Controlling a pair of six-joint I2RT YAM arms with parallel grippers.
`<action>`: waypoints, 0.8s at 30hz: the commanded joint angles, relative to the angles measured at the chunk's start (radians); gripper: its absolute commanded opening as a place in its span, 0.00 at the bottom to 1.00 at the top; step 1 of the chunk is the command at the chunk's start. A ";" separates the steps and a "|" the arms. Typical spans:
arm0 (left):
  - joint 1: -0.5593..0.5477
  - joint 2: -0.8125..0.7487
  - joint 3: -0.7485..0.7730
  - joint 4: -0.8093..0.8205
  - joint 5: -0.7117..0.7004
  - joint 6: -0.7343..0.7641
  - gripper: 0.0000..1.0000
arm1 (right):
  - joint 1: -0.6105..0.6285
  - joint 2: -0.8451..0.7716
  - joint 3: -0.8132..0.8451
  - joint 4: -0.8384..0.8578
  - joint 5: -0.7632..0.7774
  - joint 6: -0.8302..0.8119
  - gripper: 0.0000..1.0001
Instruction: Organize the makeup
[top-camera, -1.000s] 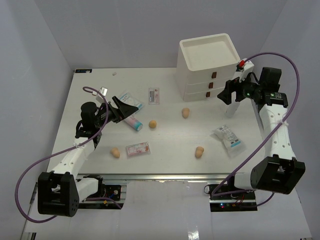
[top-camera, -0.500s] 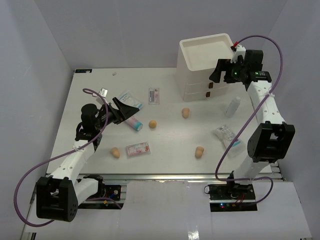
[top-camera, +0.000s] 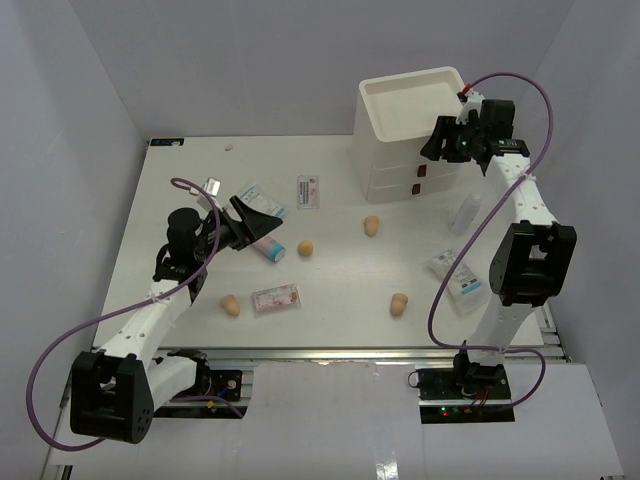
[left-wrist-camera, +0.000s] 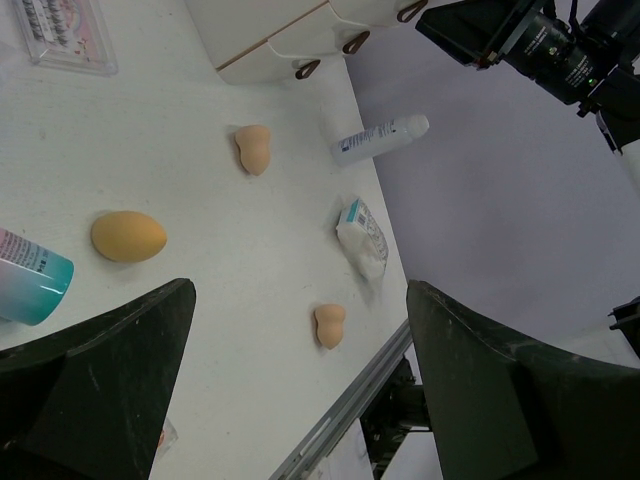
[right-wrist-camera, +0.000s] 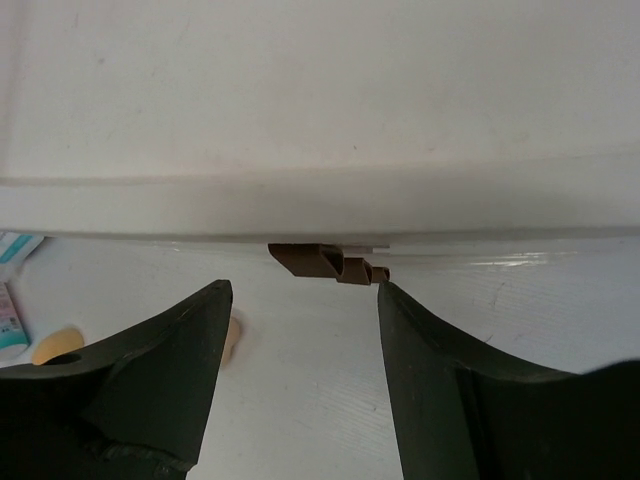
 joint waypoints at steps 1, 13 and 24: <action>-0.023 -0.007 0.014 0.002 -0.019 -0.006 0.98 | 0.002 0.018 0.032 0.112 -0.034 -0.039 0.64; -0.053 -0.003 0.018 -0.002 -0.035 -0.010 0.98 | 0.003 0.025 -0.022 0.178 -0.041 -0.052 0.21; -0.072 0.011 -0.012 0.001 -0.041 -0.007 0.98 | -0.009 -0.075 -0.161 0.231 -0.070 -0.039 0.08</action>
